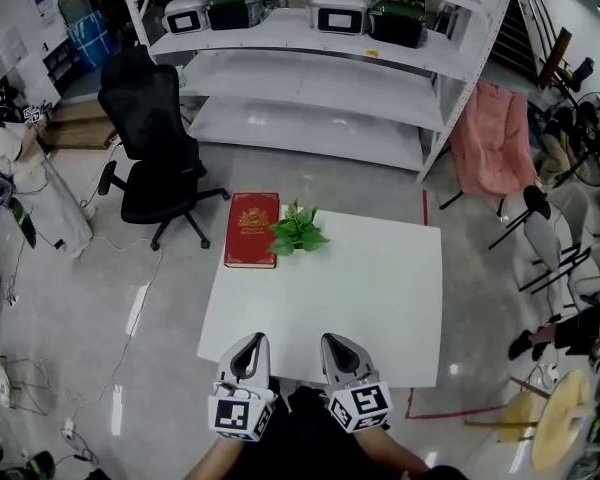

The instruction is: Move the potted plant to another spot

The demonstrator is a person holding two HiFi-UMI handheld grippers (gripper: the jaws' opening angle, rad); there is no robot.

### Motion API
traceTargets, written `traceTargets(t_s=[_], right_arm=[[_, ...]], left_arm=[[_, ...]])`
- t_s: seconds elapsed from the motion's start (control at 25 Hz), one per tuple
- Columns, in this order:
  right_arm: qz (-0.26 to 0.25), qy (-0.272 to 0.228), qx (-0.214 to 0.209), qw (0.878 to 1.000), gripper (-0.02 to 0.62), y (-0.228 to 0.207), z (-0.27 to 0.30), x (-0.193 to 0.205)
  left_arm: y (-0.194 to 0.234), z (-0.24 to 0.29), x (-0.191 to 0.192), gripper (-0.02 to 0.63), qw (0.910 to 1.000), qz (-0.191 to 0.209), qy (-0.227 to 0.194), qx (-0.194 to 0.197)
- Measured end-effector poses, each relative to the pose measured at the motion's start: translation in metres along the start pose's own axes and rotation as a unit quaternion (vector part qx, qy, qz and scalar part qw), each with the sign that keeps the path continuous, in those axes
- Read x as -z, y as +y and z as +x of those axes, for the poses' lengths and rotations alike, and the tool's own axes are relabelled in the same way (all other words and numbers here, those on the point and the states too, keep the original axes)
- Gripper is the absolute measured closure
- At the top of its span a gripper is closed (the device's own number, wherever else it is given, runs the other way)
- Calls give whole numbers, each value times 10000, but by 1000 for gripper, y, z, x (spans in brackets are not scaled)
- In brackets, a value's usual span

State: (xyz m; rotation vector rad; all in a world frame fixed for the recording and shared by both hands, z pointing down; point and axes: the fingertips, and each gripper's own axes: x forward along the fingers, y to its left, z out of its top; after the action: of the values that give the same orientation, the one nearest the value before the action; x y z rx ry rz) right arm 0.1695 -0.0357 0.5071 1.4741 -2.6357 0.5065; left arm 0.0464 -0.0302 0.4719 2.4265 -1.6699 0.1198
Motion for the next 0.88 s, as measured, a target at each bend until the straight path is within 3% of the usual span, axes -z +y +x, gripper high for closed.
traceTargets(t_s=[0.36, 0.88], right_arm=[[-104, 129, 356, 9992, 583, -12, 34, 4], [-404, 542, 746, 9949, 583, -5, 113, 10]], left_arm=[[17, 36, 1, 588, 9991, -4, 51, 416], [74, 85, -14, 588, 9949, 36, 45, 1007]])
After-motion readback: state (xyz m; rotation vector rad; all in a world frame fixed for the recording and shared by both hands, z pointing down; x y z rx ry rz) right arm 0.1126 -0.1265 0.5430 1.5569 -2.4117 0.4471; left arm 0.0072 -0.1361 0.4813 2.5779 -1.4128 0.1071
